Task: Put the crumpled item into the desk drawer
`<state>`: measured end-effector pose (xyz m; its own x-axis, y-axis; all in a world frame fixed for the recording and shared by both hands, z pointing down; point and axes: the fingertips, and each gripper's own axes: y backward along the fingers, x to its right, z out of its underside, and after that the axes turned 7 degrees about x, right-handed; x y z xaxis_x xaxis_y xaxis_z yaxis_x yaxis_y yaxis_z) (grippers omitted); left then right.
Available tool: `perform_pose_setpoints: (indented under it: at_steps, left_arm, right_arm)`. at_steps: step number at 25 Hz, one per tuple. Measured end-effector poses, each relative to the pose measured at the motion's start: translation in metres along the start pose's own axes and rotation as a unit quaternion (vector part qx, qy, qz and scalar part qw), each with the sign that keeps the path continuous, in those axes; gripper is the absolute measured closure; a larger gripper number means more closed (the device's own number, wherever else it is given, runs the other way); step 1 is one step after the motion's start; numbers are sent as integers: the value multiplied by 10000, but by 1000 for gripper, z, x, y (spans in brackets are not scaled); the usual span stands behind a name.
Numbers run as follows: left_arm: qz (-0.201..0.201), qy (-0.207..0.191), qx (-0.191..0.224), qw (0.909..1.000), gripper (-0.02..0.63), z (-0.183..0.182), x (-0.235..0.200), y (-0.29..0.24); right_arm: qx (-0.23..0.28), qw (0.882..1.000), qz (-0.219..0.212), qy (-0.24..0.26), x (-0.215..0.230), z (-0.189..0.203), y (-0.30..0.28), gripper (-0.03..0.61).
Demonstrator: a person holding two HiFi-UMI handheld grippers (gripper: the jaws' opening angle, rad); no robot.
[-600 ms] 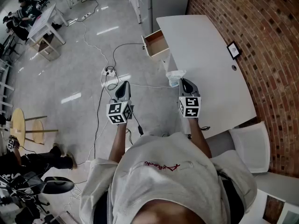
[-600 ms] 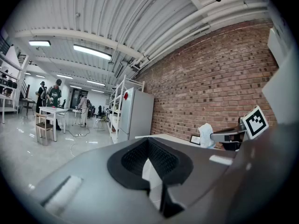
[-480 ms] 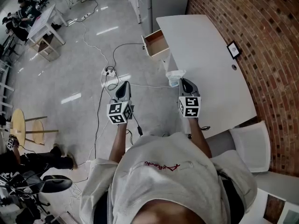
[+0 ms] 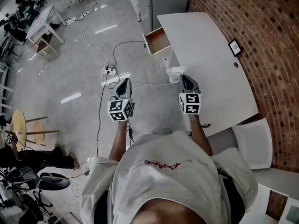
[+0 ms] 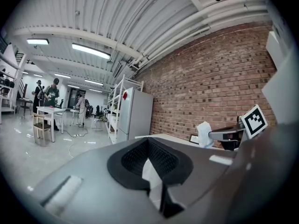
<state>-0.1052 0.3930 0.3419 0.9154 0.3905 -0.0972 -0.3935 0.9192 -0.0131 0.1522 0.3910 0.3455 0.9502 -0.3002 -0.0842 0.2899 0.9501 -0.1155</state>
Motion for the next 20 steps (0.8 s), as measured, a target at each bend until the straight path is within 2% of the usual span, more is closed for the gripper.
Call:
perform_pose_setpoints:
  at_steps: [10, 15, 20]
  left_arm:
    - [182, 42, -100, 9998, 604, 10, -18, 1]
    - [245, 60, -164, 9995, 604, 23, -20, -13]
    - [253, 85, -165, 9995, 604, 22, -19, -5]
  right_arm:
    - [-92, 9999, 108, 91, -20, 4, -1, 566]
    - [-162, 9997, 131, 84, -15, 18, -14, 566]
    - [-214, 9997, 111, 99, -21, 17, -8, 566]
